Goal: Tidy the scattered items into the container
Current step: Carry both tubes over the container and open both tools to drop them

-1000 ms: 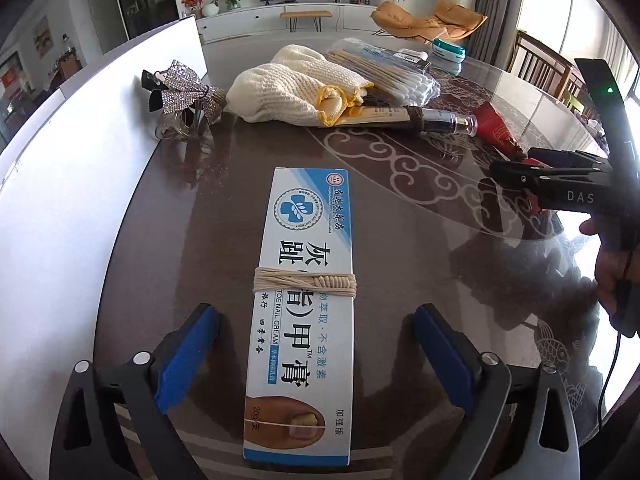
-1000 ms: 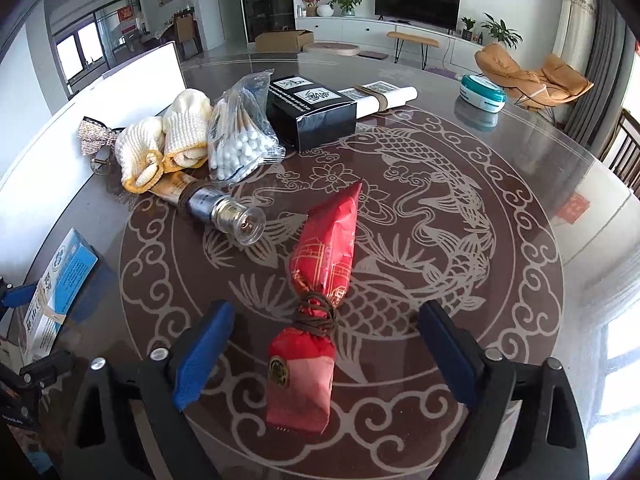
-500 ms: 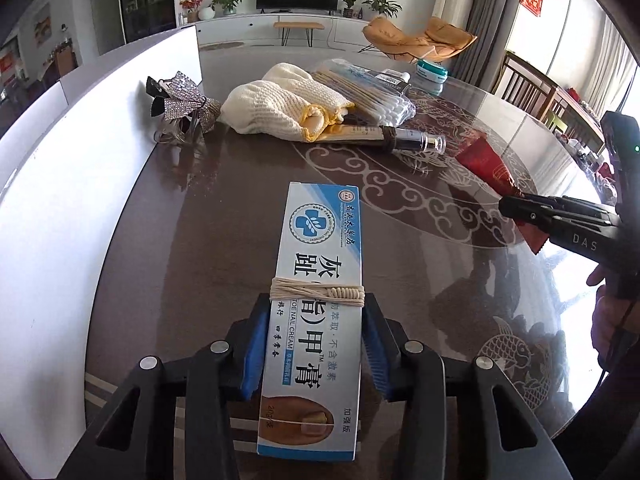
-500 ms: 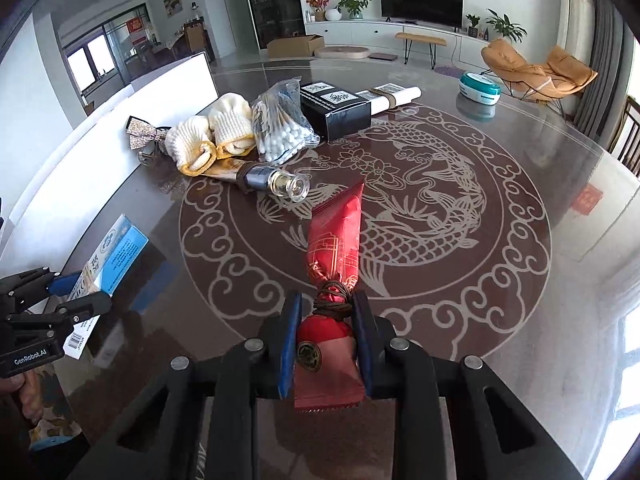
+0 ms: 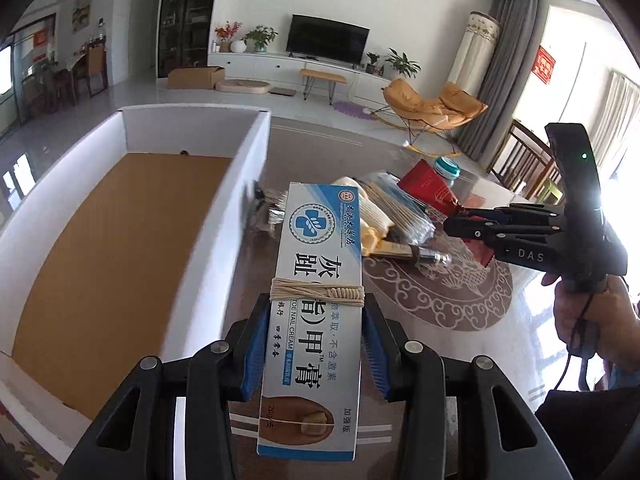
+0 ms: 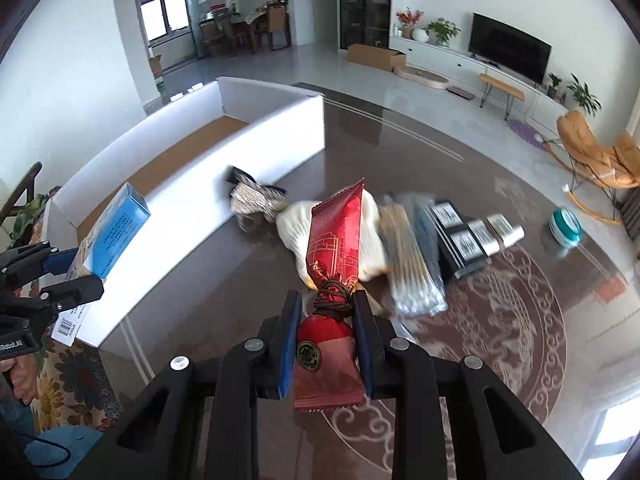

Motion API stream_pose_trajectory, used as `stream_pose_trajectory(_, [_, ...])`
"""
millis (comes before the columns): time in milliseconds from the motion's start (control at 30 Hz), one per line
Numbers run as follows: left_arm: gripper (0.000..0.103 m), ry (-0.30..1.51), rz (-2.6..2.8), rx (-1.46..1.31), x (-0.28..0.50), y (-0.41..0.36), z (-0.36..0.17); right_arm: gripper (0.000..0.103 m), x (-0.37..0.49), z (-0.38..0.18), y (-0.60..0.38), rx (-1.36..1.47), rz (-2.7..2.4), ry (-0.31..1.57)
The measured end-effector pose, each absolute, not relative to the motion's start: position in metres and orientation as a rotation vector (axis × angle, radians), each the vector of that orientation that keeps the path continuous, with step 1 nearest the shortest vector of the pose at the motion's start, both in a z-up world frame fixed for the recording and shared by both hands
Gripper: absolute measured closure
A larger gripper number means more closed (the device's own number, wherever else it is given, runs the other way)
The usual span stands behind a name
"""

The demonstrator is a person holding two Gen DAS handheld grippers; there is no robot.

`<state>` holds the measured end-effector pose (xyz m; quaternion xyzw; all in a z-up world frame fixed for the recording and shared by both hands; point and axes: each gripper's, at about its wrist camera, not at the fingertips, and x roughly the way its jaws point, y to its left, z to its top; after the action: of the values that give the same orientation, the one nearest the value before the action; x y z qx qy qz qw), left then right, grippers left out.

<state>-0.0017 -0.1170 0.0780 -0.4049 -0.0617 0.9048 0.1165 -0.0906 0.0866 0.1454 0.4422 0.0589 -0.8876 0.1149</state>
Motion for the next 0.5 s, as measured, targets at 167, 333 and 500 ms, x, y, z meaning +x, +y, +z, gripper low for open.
stream_pose_trajectory(167, [0.059, -0.237, 2.780, -1.307, -0.021, -0.204, 0.073, 0.077, -0.145, 0.183, -0.022, 1.203, -2.423, 0.244])
stream_pose_trajectory(333, [0.059, -0.295, 2.818, -1.453, -0.035, -0.256, 0.051, 0.077, -0.170, 0.179, -0.134, 1.148, -2.251, 0.371])
stream_pose_trajectory(500, [0.059, -0.314, 2.799, -1.529, -0.038, -0.267, 0.033, 0.077, -0.175, 0.124, -0.193, 1.219, -2.161, 0.505])
